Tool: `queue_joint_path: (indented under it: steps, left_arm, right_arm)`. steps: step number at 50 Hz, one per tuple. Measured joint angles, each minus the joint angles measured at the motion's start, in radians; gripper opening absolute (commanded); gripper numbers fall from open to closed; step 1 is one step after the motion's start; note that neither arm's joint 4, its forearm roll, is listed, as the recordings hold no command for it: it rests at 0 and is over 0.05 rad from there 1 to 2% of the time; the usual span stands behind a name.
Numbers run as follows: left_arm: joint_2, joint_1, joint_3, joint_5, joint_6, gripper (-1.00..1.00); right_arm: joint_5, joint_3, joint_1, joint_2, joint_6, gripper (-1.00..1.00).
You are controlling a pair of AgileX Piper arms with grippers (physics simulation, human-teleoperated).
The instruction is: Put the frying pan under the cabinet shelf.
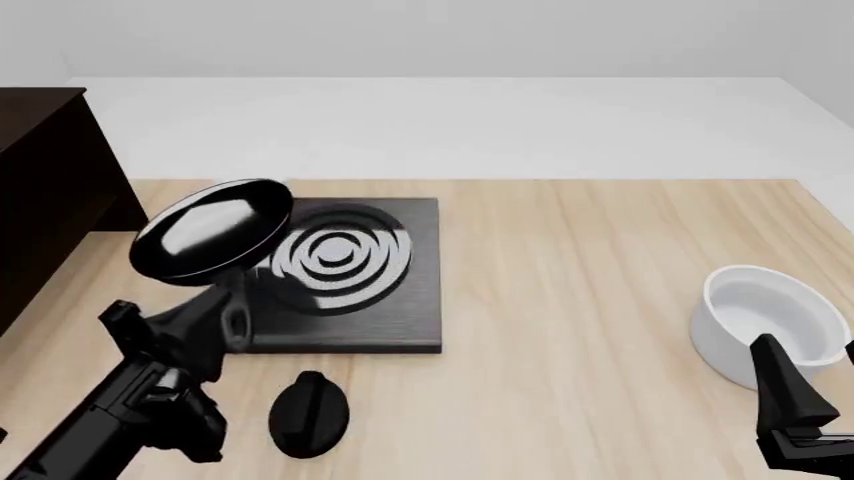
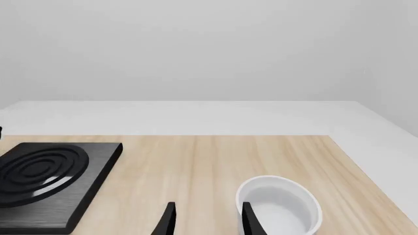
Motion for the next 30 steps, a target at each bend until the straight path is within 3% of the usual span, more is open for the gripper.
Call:
queue_joint_path:
  steps: [12,30]
  left_arm:
    - [-0.066,0.071,0.000,0.089,-0.042,-1.00]
    - [-0.446,0.161,0.000,0.523,-0.113,-1.00]
  right_arm:
    - [0.000,0.000,0.000,0.000,0.000,1.00]
    - [0.000,0.000,0.000,0.000,0.000,1.00]
